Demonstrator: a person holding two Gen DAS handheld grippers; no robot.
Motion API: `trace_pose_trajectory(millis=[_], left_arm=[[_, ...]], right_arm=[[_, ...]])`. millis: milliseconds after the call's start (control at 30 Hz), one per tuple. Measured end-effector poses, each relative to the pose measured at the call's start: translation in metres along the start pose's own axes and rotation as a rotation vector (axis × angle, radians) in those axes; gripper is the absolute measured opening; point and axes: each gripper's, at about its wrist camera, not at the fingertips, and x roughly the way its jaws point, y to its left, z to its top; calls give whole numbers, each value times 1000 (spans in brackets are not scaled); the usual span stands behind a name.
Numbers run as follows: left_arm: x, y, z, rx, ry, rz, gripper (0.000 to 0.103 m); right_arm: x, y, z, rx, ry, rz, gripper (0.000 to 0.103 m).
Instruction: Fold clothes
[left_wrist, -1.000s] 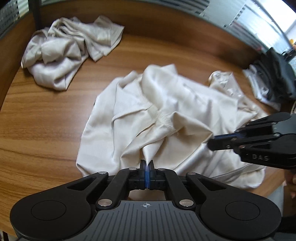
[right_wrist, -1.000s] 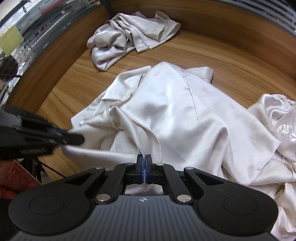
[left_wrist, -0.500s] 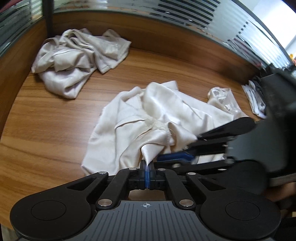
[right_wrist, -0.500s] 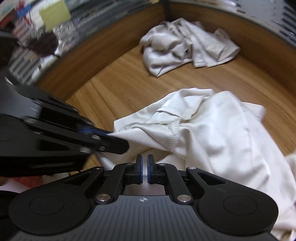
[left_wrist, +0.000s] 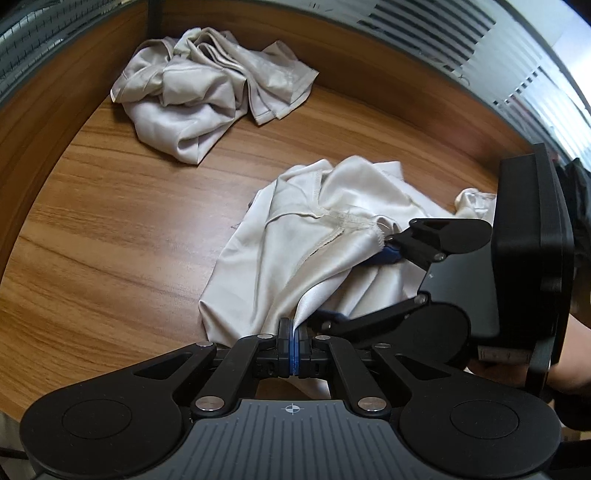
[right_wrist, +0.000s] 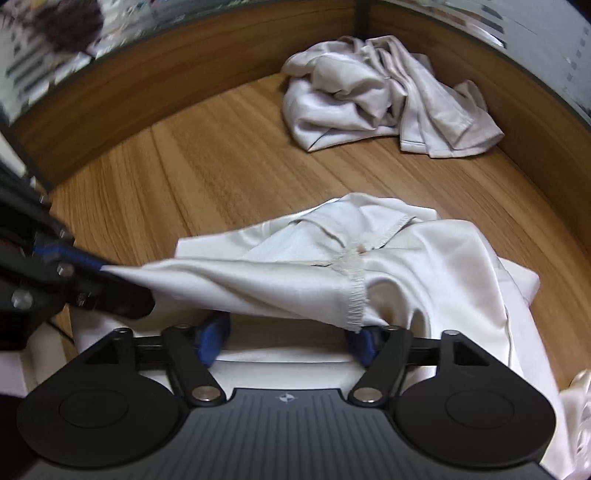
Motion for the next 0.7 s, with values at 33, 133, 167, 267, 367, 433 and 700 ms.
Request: trace_pose_trajectory(millis=[33, 133, 167, 267, 367, 433, 700], left_arm=[[4, 0, 1, 0, 5, 7, 3], [15, 2, 5, -2, 18, 22, 3], [16, 3, 6, -5, 22, 20, 3], [18, 7, 8, -12, 34, 14, 6], [9, 15, 9, -37, 15, -14, 28], [2, 24, 10, -58, -11, -20, 38], [39, 51, 16, -60, 61, 106, 41]], right_arm=[[4, 1, 0, -15, 10, -7, 77], [15, -1, -2, -23, 54, -2, 77], [19, -2, -2, -21, 67, 2, 77], [24, -8, -5, 7, 99, 23, 68], [22, -12, -9, 6, 91, 12, 51], [20, -16, -10, 8, 88, 8, 34], [-27, -25, -14, 42, 40, 72, 10]])
